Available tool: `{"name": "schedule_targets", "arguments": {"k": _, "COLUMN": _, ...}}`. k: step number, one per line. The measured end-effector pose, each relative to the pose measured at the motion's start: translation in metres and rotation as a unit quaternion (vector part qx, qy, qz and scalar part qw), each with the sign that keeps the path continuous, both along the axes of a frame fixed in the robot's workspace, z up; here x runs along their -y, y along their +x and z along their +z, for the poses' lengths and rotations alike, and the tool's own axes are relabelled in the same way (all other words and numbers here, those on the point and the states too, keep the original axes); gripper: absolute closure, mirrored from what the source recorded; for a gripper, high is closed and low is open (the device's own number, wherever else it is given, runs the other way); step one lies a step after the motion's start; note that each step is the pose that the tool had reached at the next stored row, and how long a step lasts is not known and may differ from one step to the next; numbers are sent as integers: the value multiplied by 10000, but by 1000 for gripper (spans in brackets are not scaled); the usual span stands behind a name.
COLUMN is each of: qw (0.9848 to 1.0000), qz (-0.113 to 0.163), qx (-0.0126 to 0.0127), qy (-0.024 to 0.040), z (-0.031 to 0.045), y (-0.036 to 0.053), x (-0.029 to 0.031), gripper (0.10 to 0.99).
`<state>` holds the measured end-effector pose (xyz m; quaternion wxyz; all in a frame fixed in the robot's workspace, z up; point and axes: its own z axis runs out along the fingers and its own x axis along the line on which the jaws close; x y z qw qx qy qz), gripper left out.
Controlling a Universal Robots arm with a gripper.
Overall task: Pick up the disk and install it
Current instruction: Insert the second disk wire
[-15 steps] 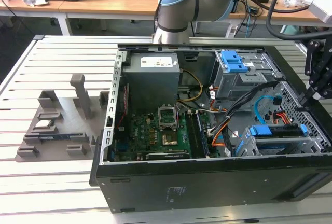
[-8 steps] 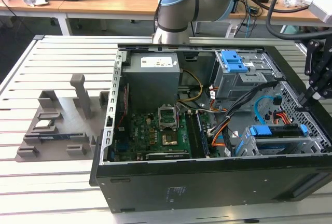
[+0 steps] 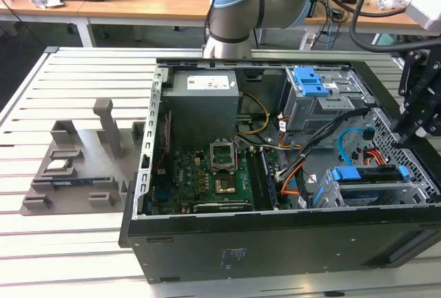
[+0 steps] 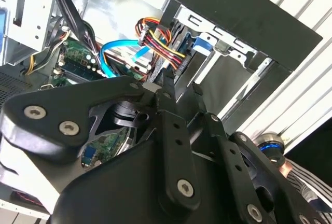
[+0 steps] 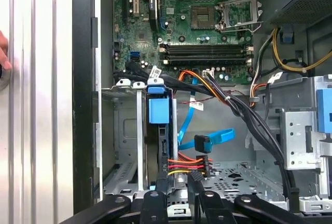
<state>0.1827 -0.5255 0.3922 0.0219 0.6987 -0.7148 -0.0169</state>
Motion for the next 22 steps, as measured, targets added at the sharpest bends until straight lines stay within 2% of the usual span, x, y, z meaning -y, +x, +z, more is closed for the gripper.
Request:
{"name": "schedule_targets", "arguments": {"k": 2, "qw": 10000, "qz": 1, "qx": 0, "qy": 0, "z": -10, "y": -46, "x": -26, "gripper": 784}}
{"name": "schedule_targets", "arguments": {"k": 3, "qw": 10000, "qz": 3, "qx": 0, "qy": 2, "z": -26, "y": -96, "x": -56, "gripper": 784}}
{"name": "schedule_targets", "arguments": {"k": 4, "qw": 10000, "qz": 15, "qx": 0, "qy": 1, "z": -37, "y": -120, "x": -136, "gripper": 784}}
{"name": "schedule_targets", "arguments": {"k": 5, "qw": 10000, "qz": 24, "qx": 0, "qy": 1, "z": -44, "y": -127, "x": -188, "gripper": 784}}
{"name": "schedule_targets", "arguments": {"k": 6, "qw": 10000, "qz": 35, "qx": 0, "qy": 1, "z": -52, "y": -153, "x": -202, "gripper": 784}}
{"name": "schedule_targets", "arguments": {"k": 14, "qw": 9998, "qz": 197, "qx": 1, "qy": -1, "z": -142, "y": -270, "x": -243, "gripper": 784}}
{"name": "schedule_targets", "arguments": {"k": 17, "qw": 9997, "qz": 242, "qx": 0, "qy": -24, "z": -153, "y": -307, "x": -244, "gripper": 784}}
{"name": "schedule_targets", "arguments": {"k": 21, "qw": 9997, "qz": 242, "qx": 0, "qy": -28, "z": -152, "y": -307, "x": -244, "gripper": 784}}
{"name": "schedule_targets", "arguments": {"k": 22, "qw": 9997, "qz": 242, "qx": 0, "qy": -29, "z": -152, "y": -307, "x": -244, "gripper": 863}}
